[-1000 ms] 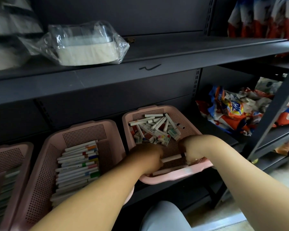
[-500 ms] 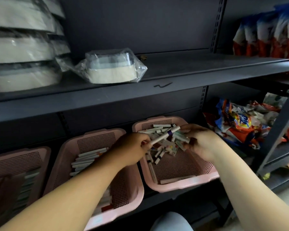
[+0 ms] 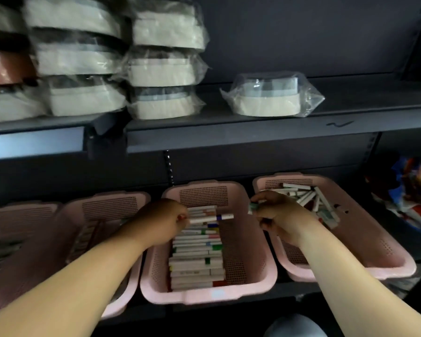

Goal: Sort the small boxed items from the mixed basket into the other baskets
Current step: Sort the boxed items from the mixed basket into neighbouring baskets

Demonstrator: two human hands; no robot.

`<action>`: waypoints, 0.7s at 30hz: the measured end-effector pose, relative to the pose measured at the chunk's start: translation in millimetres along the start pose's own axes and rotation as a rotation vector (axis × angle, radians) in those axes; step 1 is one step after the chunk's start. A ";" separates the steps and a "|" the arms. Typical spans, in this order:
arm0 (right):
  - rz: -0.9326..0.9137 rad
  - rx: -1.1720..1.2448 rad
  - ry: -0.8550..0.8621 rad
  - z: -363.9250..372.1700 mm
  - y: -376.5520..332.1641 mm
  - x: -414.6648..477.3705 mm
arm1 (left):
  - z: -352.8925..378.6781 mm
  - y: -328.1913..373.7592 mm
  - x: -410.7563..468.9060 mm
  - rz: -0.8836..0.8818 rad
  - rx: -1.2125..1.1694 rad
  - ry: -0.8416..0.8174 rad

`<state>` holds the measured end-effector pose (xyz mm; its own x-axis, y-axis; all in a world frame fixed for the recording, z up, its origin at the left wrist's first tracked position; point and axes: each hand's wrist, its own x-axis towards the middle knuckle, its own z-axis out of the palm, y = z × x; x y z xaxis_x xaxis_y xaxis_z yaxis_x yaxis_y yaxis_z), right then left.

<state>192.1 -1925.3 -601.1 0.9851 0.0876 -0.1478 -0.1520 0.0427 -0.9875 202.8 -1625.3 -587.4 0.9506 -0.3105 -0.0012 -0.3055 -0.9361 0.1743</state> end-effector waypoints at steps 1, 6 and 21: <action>-0.004 -0.028 -0.002 6.6 0.5 1.3 | 0.2 -6.0 -4.4 -0.001 0.025 0.002; -0.043 -0.135 -0.026 30.5 4.0 7.3 | 4.4 -14.8 -17.4 0.042 0.198 -0.013; 0.026 -0.085 -0.117 73.8 2.0 3.0 | 3.6 -16.3 -24.2 0.016 -0.529 0.087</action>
<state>188.8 -1851.5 -599.5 0.9641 0.2029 -0.1712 -0.1654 -0.0451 -0.9852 184.6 -1603.1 -593.8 0.9540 -0.2881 0.0834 -0.2719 -0.7131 0.6461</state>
